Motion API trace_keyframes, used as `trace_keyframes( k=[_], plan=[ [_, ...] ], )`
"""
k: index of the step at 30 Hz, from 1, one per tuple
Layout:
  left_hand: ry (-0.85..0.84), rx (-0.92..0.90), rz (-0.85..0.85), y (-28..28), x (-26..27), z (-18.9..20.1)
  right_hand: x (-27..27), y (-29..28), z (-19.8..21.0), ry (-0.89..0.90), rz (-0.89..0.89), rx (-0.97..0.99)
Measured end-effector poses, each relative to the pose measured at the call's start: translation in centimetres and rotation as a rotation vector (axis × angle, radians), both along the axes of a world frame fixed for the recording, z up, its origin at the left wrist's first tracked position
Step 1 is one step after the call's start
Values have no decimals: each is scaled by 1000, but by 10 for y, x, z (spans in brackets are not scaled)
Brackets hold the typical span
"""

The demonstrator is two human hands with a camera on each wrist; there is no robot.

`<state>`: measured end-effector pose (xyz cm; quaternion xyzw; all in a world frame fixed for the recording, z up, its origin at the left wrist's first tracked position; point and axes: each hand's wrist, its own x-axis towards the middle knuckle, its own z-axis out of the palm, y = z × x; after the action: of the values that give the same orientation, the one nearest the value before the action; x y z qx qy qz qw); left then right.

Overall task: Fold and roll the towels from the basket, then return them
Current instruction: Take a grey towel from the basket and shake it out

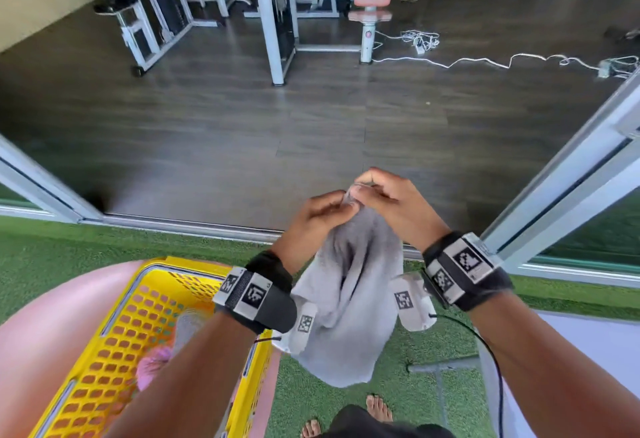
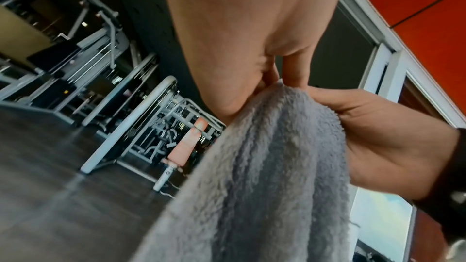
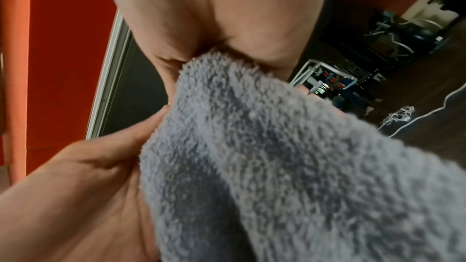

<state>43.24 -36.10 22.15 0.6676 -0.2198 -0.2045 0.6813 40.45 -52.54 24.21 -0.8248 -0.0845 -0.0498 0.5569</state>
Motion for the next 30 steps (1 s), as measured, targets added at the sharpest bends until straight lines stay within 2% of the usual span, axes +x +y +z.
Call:
trace_keyframes(
  k=[5, 8, 11, 12, 15, 17, 19, 21, 22, 26, 28, 30],
  plan=[
    [-53, -2, 4, 3, 5, 23, 0, 5, 4, -14, -67, 93],
    [-157, 32, 105, 13, 17, 35, -15, 9, -24, 123, -27, 206],
    [-102, 8, 213, 29, 26, 34, -29, 10, -35, 151, 19, 179],
    [-68, 44, 188, 32, 23, 30, -28, 9, -27, 96, -3, 151],
    [-29, 169, -77, 29, 0, 18, -17, 14, 9, -78, -78, 107],
    [-71, 99, -80, 31, -4, 23, -15, 21, 13, -83, -27, 103],
    [-93, -2, 75, 36, 5, 35, -23, 29, -2, -1, 18, 93],
    [-27, -106, 208, 40, 11, 35, -31, 31, -9, 52, 27, 99],
    [13, -135, 224, 39, 8, 31, -30, 29, -6, 44, 20, 96],
    [106, -51, -60, 24, -14, 11, -11, 21, 30, -91, -19, 28],
    [137, -114, 33, 28, -7, 24, -11, 24, 26, -74, -9, 21],
    [113, -185, 208, 37, 10, 35, -21, 26, 7, 70, 59, 49]
  ],
)
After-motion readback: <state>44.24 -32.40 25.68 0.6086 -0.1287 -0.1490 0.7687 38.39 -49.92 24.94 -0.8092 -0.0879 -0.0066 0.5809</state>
